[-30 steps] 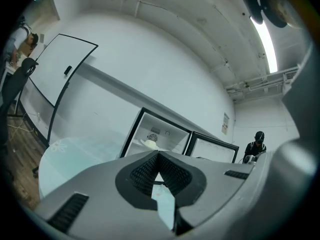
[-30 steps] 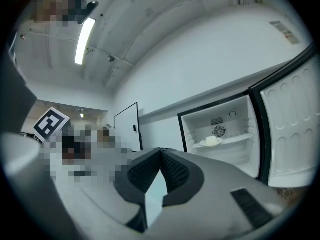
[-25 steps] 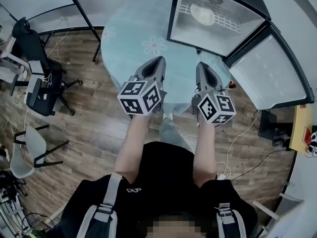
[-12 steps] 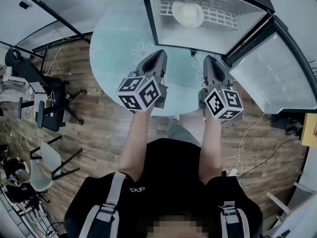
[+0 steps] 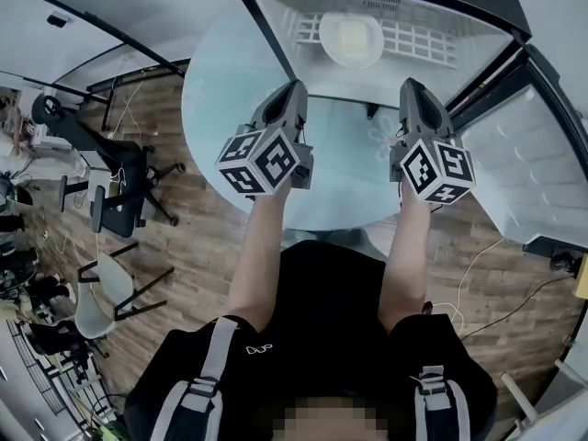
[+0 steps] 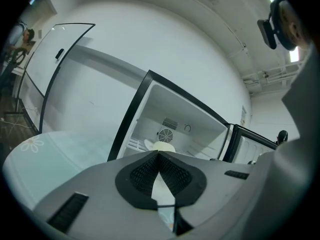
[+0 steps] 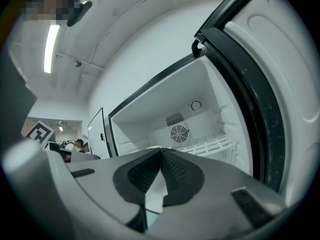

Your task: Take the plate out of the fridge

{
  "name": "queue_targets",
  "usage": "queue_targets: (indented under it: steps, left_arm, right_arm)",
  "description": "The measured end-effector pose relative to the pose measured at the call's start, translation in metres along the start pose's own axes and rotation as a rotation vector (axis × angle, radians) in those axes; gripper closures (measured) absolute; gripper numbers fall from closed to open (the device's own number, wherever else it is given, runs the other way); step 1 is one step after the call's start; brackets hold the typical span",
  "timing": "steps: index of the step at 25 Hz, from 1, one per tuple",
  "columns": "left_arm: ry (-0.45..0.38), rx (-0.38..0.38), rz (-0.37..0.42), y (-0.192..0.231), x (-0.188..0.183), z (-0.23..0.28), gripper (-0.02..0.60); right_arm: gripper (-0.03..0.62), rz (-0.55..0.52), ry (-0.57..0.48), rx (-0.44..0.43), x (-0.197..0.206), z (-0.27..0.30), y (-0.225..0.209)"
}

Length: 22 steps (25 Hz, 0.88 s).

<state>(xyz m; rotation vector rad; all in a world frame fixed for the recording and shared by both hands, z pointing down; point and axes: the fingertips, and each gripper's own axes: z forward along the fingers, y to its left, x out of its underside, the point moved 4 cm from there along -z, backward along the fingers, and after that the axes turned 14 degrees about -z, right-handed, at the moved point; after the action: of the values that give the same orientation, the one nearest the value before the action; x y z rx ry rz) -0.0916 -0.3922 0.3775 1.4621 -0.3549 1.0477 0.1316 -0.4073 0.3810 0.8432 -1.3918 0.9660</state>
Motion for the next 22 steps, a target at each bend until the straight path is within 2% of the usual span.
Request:
queue_targets:
  steps: [7, 11, 12, 13, 14, 15, 19, 22]
  left_arm:
    - [0.002, -0.011, -0.017, -0.006, -0.007, 0.035, 0.578]
    - [0.019, -0.046, -0.039, 0.001, -0.005, 0.048, 0.577]
    - [0.030, -0.051, -0.037, 0.002, -0.005, 0.051, 0.557]
    - [0.040, -0.052, -0.033, 0.003, -0.006, 0.055, 0.533]
    - [0.049, -0.052, -0.026, 0.004, -0.006, 0.058, 0.533]
    - [0.056, -0.054, -0.020, 0.004, -0.006, 0.061, 0.533]
    - [0.085, -0.065, -0.039, 0.011, 0.001, 0.068, 0.508]
    - [0.097, -0.038, -0.075, 0.012, 0.005, 0.074, 0.486]
  right_arm:
    - [0.586, -0.024, -0.012, -0.027, -0.010, 0.032, -0.003]
    - [0.586, -0.013, -0.007, -0.041, -0.011, 0.045, -0.005]
    - [0.586, -0.004, -0.012, -0.048, -0.011, 0.048, -0.004]
    - [0.576, 0.008, -0.019, -0.061, -0.011, 0.051, -0.003]
    - [0.511, 0.023, -0.025, -0.078, -0.010, 0.054, -0.002]
    - [0.484, 0.038, -0.025, -0.092, -0.008, 0.058, 0.000]
    - [0.484, 0.065, 0.019, -0.088, 0.004, 0.067, 0.000]
    - [0.484, 0.093, 0.059, -0.081, 0.014, 0.072, -0.001]
